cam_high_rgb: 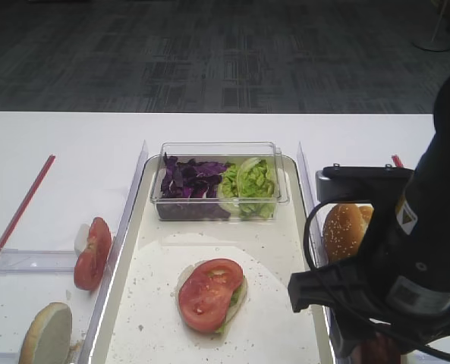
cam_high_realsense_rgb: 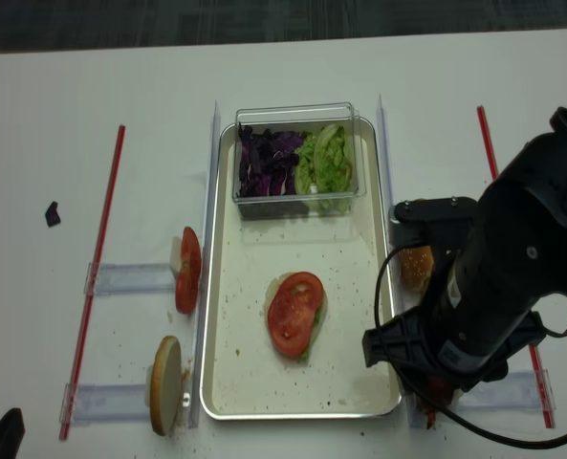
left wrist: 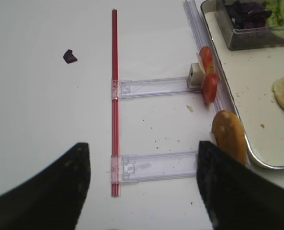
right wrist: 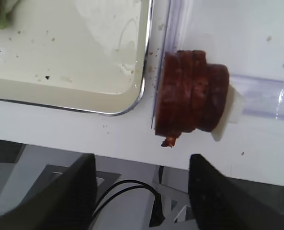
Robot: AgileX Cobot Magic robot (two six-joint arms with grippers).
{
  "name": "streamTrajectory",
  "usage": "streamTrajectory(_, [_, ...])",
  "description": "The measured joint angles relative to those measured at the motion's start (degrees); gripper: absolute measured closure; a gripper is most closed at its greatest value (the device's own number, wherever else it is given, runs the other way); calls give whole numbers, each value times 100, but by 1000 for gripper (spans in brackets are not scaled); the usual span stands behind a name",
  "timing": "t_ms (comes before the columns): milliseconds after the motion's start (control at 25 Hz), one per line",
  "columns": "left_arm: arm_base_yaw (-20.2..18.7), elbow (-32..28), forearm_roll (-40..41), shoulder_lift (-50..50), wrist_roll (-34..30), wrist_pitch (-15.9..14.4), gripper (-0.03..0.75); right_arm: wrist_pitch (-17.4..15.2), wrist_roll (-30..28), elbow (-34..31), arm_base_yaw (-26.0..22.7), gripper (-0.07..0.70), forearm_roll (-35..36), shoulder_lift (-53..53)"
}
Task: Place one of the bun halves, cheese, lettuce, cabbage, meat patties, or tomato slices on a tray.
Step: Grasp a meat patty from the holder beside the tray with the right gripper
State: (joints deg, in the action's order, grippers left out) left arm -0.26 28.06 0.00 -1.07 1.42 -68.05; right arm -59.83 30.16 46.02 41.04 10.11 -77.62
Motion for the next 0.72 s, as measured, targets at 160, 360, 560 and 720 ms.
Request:
streamTrajectory(160, [0, 0, 0, 0, 0, 0, 276, 252, 5, 0, 0, 179, -12, 0])
streamTrajectory(360, [0, 0, 30, 0, 0, 0, 276, 338, 5, 0, 0, 182, -142, -306])
streamTrajectory(560, [0, 0, 30, 0, 0, 0, 276, 480, 5, 2, 0, 197, -253, -596])
streamTrajectory(720, [0, 0, 30, 0, 0, 0, 276, 614, 5, 12, 0, 218, -266, -751])
